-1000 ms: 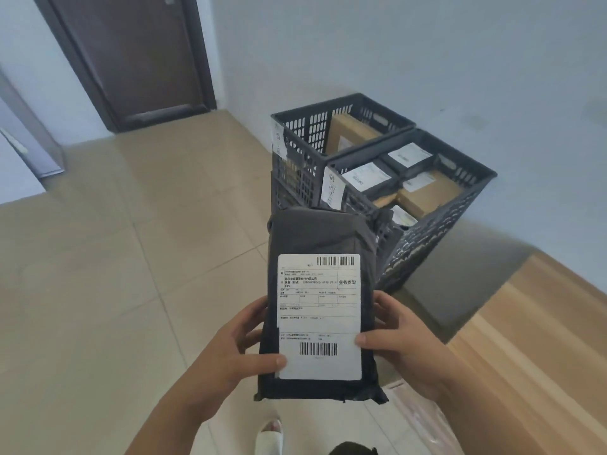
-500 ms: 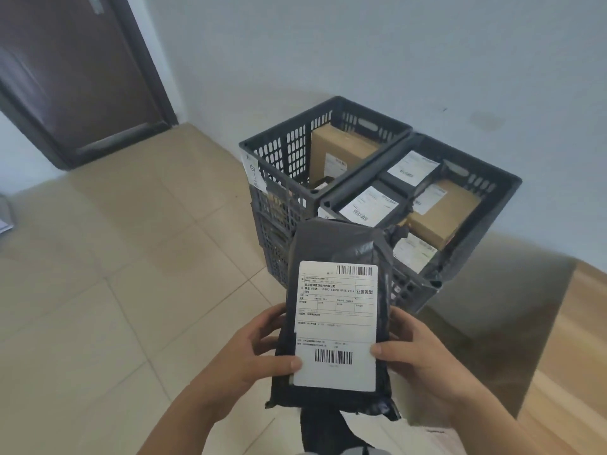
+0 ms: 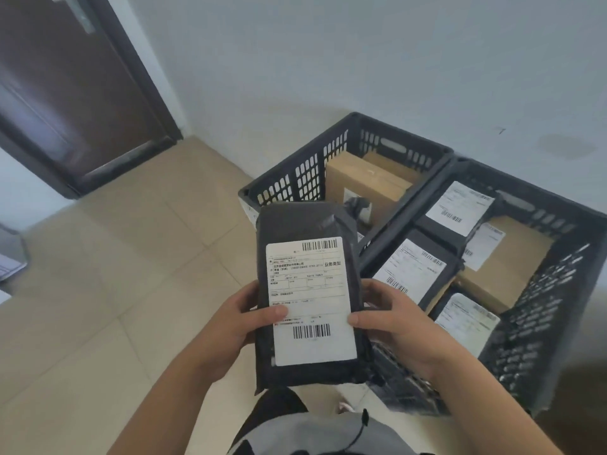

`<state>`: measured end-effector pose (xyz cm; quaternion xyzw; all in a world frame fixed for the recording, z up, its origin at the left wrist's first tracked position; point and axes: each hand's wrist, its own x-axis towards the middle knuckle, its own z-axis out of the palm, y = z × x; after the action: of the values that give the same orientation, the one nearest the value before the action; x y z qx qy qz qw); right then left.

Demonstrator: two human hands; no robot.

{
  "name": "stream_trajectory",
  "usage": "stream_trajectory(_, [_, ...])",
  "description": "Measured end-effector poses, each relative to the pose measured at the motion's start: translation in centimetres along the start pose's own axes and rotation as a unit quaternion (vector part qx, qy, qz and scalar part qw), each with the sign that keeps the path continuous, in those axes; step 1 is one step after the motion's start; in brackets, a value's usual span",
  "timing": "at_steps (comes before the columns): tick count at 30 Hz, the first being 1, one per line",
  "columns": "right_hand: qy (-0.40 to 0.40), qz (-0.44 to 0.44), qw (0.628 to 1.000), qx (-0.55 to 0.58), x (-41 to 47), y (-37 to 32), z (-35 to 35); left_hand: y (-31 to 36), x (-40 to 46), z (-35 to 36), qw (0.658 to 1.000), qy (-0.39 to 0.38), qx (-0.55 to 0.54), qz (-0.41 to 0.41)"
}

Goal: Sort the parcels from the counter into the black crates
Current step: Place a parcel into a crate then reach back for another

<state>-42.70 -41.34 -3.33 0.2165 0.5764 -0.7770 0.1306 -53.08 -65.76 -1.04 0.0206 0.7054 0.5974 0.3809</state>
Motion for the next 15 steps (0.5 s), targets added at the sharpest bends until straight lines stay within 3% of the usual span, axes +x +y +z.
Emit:
stream_trajectory(3, [0.059, -0.014, 0.998, 0.003, 3.1, -1.5, -0.2, 2.7, 3.9, -2.5, 1.000, 0.014, 0.002, -0.002])
stream_trajectory(8, [0.290, -0.022, 0.954, 0.067, 7.3, -3.8, -2.7, 9.1, 13.6, -7.5, 0.999, 0.023, 0.046, 0.014])
stream_trajectory(12, [0.436, 0.007, 0.899, 0.038, 11.1, -4.8, -2.8, 13.7, 23.2, -10.1, 0.990, -0.024, 0.138, -0.015])
stream_trajectory(15, [0.501, 0.038, 0.864, -0.036, 14.7, -5.4, -1.3, 15.7, 28.9, -10.2, 0.972, -0.090, 0.207, -0.072])
